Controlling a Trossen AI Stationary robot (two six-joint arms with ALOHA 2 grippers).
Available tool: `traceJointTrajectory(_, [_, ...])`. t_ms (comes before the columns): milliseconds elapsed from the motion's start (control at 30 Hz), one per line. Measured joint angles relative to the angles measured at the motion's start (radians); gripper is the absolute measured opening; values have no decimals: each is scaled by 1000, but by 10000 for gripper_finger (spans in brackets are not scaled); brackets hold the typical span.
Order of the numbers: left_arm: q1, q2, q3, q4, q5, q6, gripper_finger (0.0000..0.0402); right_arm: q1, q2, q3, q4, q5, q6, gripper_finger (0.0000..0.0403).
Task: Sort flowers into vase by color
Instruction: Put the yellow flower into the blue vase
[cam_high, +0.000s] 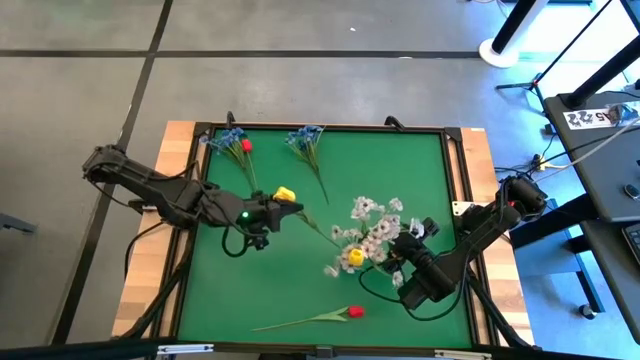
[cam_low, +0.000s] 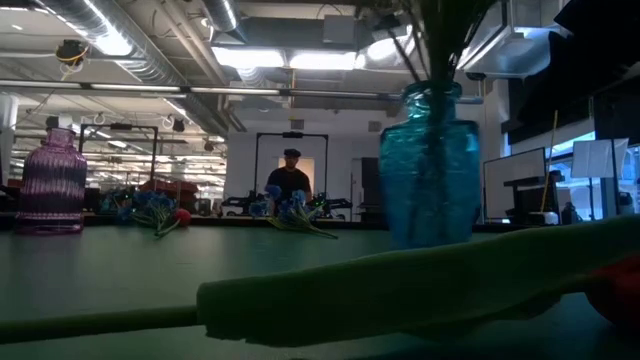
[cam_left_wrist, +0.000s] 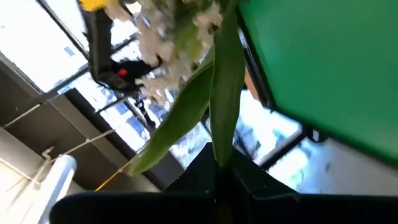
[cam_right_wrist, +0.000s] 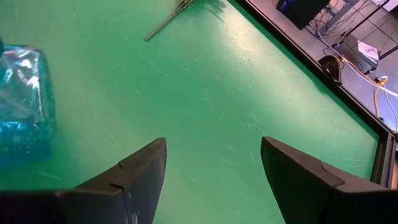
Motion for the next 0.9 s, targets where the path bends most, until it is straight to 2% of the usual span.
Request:
traceJointTrajectory(133, [0,9,0,-5,36,-44,7,0,0,0,0,0,0,262])
traceJointTrajectory(533, [20,13,0,-3,43,-72,24,0,0,0,18,-1,-1,262])
traceJointTrajectory(900, [20,73,0,-2,77,-85,28,0,0,0,26,0,-8,262])
